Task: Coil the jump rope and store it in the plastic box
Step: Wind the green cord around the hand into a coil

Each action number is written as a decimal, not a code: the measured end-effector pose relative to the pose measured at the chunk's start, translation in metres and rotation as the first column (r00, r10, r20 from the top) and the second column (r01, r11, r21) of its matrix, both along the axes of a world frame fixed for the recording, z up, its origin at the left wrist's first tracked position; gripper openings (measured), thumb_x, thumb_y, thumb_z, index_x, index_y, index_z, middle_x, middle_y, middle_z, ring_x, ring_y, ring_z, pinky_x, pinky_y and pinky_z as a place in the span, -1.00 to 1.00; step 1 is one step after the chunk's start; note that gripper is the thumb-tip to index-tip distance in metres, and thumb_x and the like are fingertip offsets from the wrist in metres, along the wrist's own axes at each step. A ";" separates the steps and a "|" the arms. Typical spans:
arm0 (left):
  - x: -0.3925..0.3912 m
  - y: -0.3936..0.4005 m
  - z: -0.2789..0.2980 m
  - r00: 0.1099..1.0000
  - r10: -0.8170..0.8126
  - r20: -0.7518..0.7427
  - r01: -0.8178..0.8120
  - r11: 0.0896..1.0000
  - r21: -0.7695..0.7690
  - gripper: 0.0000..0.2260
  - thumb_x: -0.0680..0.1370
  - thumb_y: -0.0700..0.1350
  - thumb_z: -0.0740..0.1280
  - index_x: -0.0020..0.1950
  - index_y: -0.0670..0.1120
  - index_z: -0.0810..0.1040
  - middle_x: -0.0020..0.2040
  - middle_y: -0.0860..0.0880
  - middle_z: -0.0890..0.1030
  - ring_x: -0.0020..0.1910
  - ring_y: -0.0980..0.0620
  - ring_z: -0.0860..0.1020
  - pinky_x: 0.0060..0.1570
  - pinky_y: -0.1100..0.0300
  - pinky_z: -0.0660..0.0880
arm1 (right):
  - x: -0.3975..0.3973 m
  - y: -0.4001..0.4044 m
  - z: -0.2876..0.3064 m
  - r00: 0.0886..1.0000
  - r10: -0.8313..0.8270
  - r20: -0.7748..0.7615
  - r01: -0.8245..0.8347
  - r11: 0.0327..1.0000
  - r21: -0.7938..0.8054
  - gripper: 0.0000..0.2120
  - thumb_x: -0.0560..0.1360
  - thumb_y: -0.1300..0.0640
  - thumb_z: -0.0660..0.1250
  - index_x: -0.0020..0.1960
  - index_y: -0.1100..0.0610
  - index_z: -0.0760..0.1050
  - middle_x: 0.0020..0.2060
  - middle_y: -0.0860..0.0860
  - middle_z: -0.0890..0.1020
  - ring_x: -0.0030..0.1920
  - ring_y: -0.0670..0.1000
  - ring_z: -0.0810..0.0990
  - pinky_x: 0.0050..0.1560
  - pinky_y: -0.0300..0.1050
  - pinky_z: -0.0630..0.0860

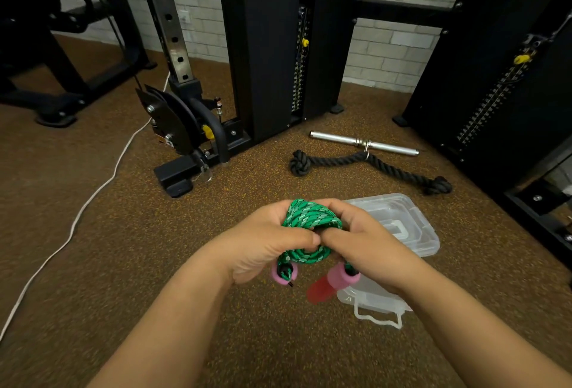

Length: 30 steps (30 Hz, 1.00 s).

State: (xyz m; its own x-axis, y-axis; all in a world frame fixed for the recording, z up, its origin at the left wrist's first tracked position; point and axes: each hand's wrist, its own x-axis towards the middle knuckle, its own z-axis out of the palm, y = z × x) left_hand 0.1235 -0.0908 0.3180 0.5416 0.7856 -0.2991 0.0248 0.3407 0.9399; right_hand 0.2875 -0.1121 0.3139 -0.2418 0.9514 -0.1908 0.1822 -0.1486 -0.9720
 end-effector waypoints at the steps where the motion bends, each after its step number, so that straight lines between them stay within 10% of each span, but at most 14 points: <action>1: 0.001 0.000 -0.001 0.999 0.031 -0.030 -0.030 0.999 0.021 -0.71 0.42 -0.39 0.36 0.11 -0.19 0.53 -0.08 -0.14 0.61 -0.09 -0.03 0.58 0.01 0.05 0.50 | 0.000 0.000 0.001 1.000 -0.003 0.031 0.003 1.000 0.016 -0.69 0.47 0.38 0.20 0.10 0.09 0.51 -0.23 -0.07 0.59 -0.30 -0.19 0.50 -0.26 -0.33 0.41; 7: 0.016 0.001 -0.002 0.965 0.222 -0.143 -0.202 0.970 0.138 -0.83 0.46 -0.24 0.32 0.03 -0.13 0.46 0.00 -0.44 0.55 -0.24 -0.40 0.54 -0.18 -0.11 0.41 | -0.002 0.002 0.000 0.985 -0.150 0.086 0.143 0.986 0.083 -0.84 0.49 0.28 0.23 -0.07 0.05 0.49 -0.29 -0.07 0.54 -0.30 -0.15 0.46 -0.25 -0.23 0.40; 11: 0.018 0.001 -0.004 0.948 0.245 -0.202 -0.193 0.950 0.246 -0.87 0.54 -0.28 0.25 -0.04 -0.05 0.48 -0.08 -0.16 0.55 -0.33 0.00 0.54 -0.46 0.23 0.46 | -0.002 0.001 0.005 0.977 -0.203 0.069 0.194 0.974 0.118 -0.80 0.47 0.30 0.18 -0.11 0.02 0.48 -0.29 -0.07 0.53 -0.32 -0.16 0.45 -0.26 -0.20 0.39; 15: 0.021 0.000 -0.005 0.952 0.220 -0.214 -0.161 0.951 0.264 -0.84 0.54 -0.28 0.21 0.02 -0.04 0.45 -0.17 -0.15 0.56 -0.27 -0.08 0.54 -0.28 0.03 0.50 | -0.003 -0.002 0.010 0.978 -0.209 0.011 0.206 0.969 0.136 -0.80 0.47 0.35 0.15 -0.10 0.10 0.46 -0.30 -0.07 0.50 -0.44 -0.27 0.43 -0.43 -0.42 0.35; 19: 0.023 0.002 -0.008 0.965 0.211 -0.157 -0.171 0.957 0.235 -0.77 0.53 -0.26 0.26 0.07 0.05 0.48 -0.04 -0.15 0.62 -0.13 -0.12 0.58 0.04 -0.22 0.51 | -0.003 0.000 0.010 0.969 -0.247 -0.026 0.249 0.962 0.114 -0.75 0.44 0.37 0.16 -0.05 0.10 0.50 -0.15 0.04 0.59 -0.14 -0.13 0.51 -0.12 -0.19 0.44; 30: 0.041 0.000 -0.020 0.976 0.184 -0.116 -0.161 0.969 0.186 -0.88 0.49 -0.25 0.20 -0.18 -0.10 0.49 -0.34 -0.20 0.48 -0.36 -0.15 0.46 -0.44 0.12 0.37 | -0.005 -0.005 0.007 0.952 -0.283 -0.120 0.300 0.939 0.170 -0.56 0.25 0.27 0.12 -0.05 -0.11 0.58 0.03 -0.01 0.59 0.11 -0.02 0.51 0.08 -0.10 0.42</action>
State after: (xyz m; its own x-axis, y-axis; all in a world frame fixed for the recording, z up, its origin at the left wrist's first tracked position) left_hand 0.1647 -0.0911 0.2985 0.3582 0.9101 -0.2084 0.1076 0.1815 0.9775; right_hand 0.2824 -0.1172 0.3211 0.0431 0.9991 0.0043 0.0665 0.0015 -0.9978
